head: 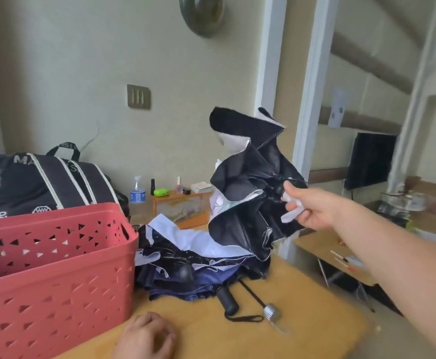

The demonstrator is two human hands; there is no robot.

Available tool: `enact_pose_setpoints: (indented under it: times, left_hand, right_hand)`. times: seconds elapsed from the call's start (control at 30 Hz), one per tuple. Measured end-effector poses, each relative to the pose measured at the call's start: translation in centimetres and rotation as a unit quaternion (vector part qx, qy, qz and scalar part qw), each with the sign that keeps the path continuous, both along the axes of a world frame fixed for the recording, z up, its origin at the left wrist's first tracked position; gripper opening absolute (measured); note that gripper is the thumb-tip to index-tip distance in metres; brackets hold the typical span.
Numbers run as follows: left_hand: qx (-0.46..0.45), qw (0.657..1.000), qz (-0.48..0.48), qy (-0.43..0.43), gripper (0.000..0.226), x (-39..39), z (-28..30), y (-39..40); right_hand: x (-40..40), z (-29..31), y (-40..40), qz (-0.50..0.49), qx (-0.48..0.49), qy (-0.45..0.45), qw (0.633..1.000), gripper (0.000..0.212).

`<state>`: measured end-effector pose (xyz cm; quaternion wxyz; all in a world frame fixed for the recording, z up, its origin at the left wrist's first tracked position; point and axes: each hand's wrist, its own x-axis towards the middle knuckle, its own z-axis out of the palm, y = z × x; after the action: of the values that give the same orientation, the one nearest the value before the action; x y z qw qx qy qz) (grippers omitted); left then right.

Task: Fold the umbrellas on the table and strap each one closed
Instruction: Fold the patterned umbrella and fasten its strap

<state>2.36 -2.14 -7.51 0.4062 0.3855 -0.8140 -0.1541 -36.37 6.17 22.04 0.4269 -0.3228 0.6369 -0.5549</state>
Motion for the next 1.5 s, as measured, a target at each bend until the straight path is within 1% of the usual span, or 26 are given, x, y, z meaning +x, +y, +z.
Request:
enact_pose_setpoints:
  times: [0.1, 0.13, 0.17, 0.2, 0.23, 0.27, 0.3, 0.33, 0.37, 0.4, 0.47, 0.57, 0.63, 0.7, 0.77, 0.83, 0.93, 1.0, 1.03, 1.1, 1.17, 1.2, 1.27, 1.33, 1.43, 1.5]
  left_hand:
    - [-0.022, 1.000, 0.003, -0.022, 0.017, -0.1, 0.0, 0.2]
    - [-0.025, 0.999, 0.009, -0.037, 0.020, -0.1, 0.1, 0.2]
    - [-0.027, 0.998, 0.009, -0.054, 0.022, -0.1, 0.1, 0.2]
    - [-0.028, 0.997, 0.004, -0.071, 0.022, -0.1, 0.3, 0.4]
    - [-0.027, 0.996, 0.001, -0.087, 0.020, 0.0, 0.6, 0.5]
    - [-0.011, 0.993, 0.000, -0.117, 0.016, 0.2, 0.9, 0.6]
    - [0.012, 0.988, -0.005, -0.153, 0.009, 0.3, 1.7, 0.8]
    - [0.035, 0.983, -0.018, -0.177, 0.002, 0.4, 2.9, 1.1]
    - [0.053, 0.981, -0.030, -0.183, 0.003, 0.3, 4.4, 1.7]
    - [0.073, 0.980, -0.033, -0.184, 0.004, 0.1, 6.1, 2.6]
    - [0.077, 0.985, -0.028, -0.152, 0.009, -0.6, 9.0, 4.1]
    - [0.096, 0.991, -0.042, -0.083, 0.008, -1.7, 12.4, 6.3]
    - [0.129, 0.989, -0.063, -0.027, 0.006, -2.5, 14.7, 7.5]
    - [0.161, 0.982, -0.086, 0.040, 0.021, -3.3, 17.0, 8.7]
    - [0.193, 0.970, -0.105, 0.100, 0.031, -4.1, 19.3, 9.9]
    - [0.255, 0.943, -0.142, 0.160, 0.044, -4.9, 21.4, 11.1]
    - [0.375, 0.862, -0.198, 0.276, 0.069, -6.3, 24.0, 12.8]
    - [0.424, 0.823, -0.205, 0.317, 0.075, -6.8, 25.6, 13.3]
    - [0.446, 0.807, -0.207, 0.328, 0.071, -6.9, 26.3, 13.5]
    - [0.480, 0.778, -0.206, 0.350, 0.047, -7.1, 27.1, 13.6]
    - [0.500, 0.764, -0.175, 0.367, 0.019, -7.3, 26.9, 13.1]
    - [0.507, 0.757, -0.165, 0.378, 0.011, -7.4, 26.7, 12.9]
    - [0.519, 0.739, -0.160, 0.399, 0.005, -7.6, 26.2, 12.5]
    - [0.525, 0.727, -0.165, 0.410, 0.004, -7.9, 25.7, 12.2]
    - [0.522, 0.727, -0.176, 0.409, 0.010, -8.6, 25.2, 11.7]
    - [0.522, 0.725, -0.183, 0.409, 0.009, -8.8, 24.8, 11.4]
  right_hand:
    - [-0.1, 2.5, 3.6, 0.031, -0.066, -0.054, 0.996, 0.044]
    - [-0.7, 3.1, 4.6, 0.035, -0.089, -0.071, 0.993, 0.043]
    - [-0.9, 3.7, 5.6, 0.040, -0.104, -0.078, 0.991, 0.040]
    - [-1.5, 4.2, 6.5, 0.044, -0.102, -0.060, 0.992, 0.036]
    - [-1.9, 4.6, 7.4, 0.042, -0.076, -0.003, 0.996, 0.030]
    - [-2.1, 4.8, 8.1, 0.030, -0.030, 0.088, 0.995, 0.025]
    - [-2.3, 4.9, 8.6, 0.003, 0.012, 0.180, 0.984, 0.023]
    - [-2.5, 5.1, 8.9, -0.023, 0.032, 0.250, 0.968, 0.026]
    - [-2.6, 5.3, 9.1, -0.038, 0.028, 0.284, 0.958, 0.032]
    - [-2.5, 5.7, 9.3, -0.048, 0.013, 0.295, 0.954, 0.037]
    - [-2.3, 6.7, 9.8, -0.055, -0.009, 0.284, 0.957, 0.040]
    - [-2.4, 7.9, 10.9, -0.039, 0.004, 0.253, 0.967, 0.043]
    - [-2.5, 8.6, 11.5, -0.029, 0.008, 0.224, 0.974, 0.045]
    - [-2.2, 9.4, 12.0, -0.022, 0.009, 0.188, 0.982, 0.042]
    - [-1.7, 9.9, 12.3, -0.011, 0.007, 0.153, 0.988, 0.038]
    - [-1.4, 10.2, 12.5, 0.002, 0.004, 0.134, 0.991, 0.037]
    - [-0.8, 10.4, 12.7, 0.016, 0.004, 0.142, 0.990, 0.038]
    - [-0.4, 10.4, 12.7, 0.026, 0.005, 0.160, 0.987, 0.039]
    - [-0.2, 10.3, 12.8, 0.031, 0.006, 0.168, 0.985, 0.040]
    - [0.0, 9.7, 12.7, 0.040, 0.013, 0.185, 0.982, 0.043]
    - [0.2, 8.8, 12.5, 0.040, 0.027, 0.222, 0.974, 0.044]
    - [0.3, 8.2, 12.4, 0.037, 0.034, 0.250, 0.967, 0.044]
    - [0.4, 7.1, 11.9, 0.024, 0.040, 0.312, 0.949, 0.039]
    - [0.7, 6.2, 11.1, 0.005, 0.022, 0.375, 0.927, 0.038]
    - [0.9, 5.8, 9.7, -0.037, -0.039, 0.432, 0.900, 0.036]
    - [1.2, 5.8, 8.8, -0.047, -0.078, 0.461, 0.883, 0.041]
